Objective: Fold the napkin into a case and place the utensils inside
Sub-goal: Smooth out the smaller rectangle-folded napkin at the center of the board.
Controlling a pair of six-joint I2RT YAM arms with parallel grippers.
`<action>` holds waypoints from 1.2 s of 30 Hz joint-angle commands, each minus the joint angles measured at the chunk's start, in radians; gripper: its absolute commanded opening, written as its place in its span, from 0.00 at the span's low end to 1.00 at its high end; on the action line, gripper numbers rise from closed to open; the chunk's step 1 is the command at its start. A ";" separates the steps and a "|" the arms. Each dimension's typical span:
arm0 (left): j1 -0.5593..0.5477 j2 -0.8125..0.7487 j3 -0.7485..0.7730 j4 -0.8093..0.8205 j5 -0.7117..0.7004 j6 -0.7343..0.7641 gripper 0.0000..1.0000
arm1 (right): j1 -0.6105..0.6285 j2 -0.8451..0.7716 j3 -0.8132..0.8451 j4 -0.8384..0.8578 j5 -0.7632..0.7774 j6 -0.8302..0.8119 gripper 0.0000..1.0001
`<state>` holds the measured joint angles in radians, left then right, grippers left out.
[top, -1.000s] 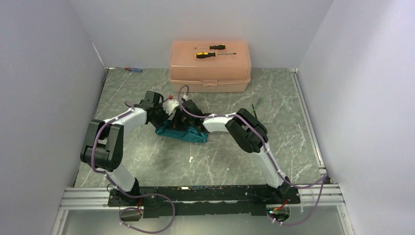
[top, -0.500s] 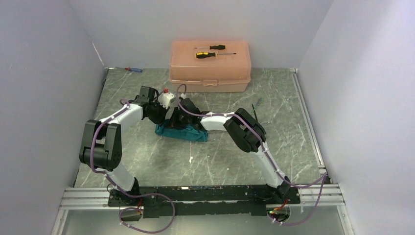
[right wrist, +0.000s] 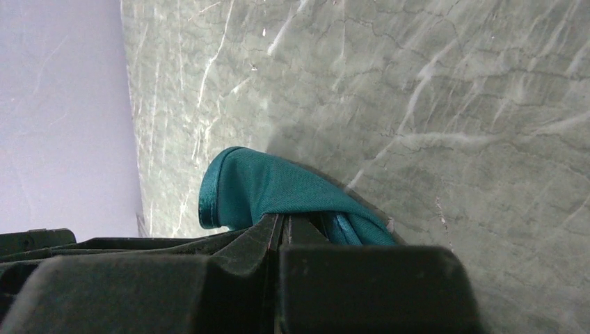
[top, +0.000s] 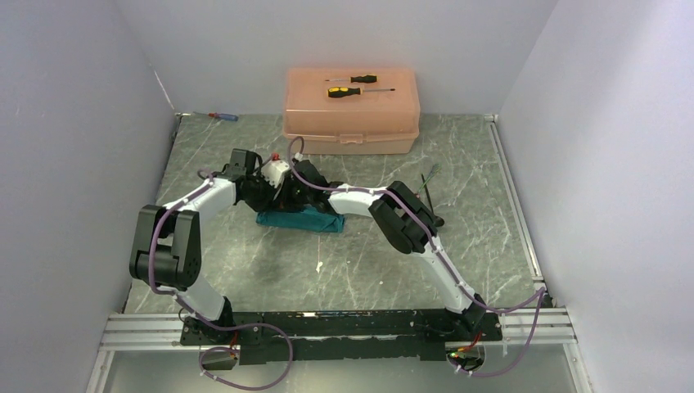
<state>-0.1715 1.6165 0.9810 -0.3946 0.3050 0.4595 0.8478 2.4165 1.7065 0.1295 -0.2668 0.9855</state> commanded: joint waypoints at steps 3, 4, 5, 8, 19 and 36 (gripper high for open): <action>-0.010 -0.048 -0.050 -0.002 0.016 0.133 0.03 | -0.035 0.019 -0.030 -0.002 -0.006 -0.068 0.00; -0.010 -0.050 -0.065 0.003 0.013 0.147 0.03 | -0.050 0.031 -0.029 0.039 -0.063 -0.066 0.00; -0.010 -0.051 -0.075 0.006 0.010 0.159 0.03 | -0.062 0.053 -0.005 0.070 -0.128 -0.057 0.00; -0.010 -0.052 -0.097 0.017 0.009 0.178 0.03 | -0.079 0.104 0.056 0.093 -0.278 -0.056 0.00; -0.010 -0.054 -0.136 0.031 -0.009 0.220 0.03 | -0.096 0.075 0.017 0.222 -0.428 -0.069 0.00; 0.019 -0.029 -0.122 0.004 -0.003 0.044 0.03 | -0.190 -0.260 -0.163 0.125 -0.474 -0.260 0.10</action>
<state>-0.1627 1.5848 0.8551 -0.3569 0.2989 0.5613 0.6449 2.2284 1.5894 0.2382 -0.7658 0.7437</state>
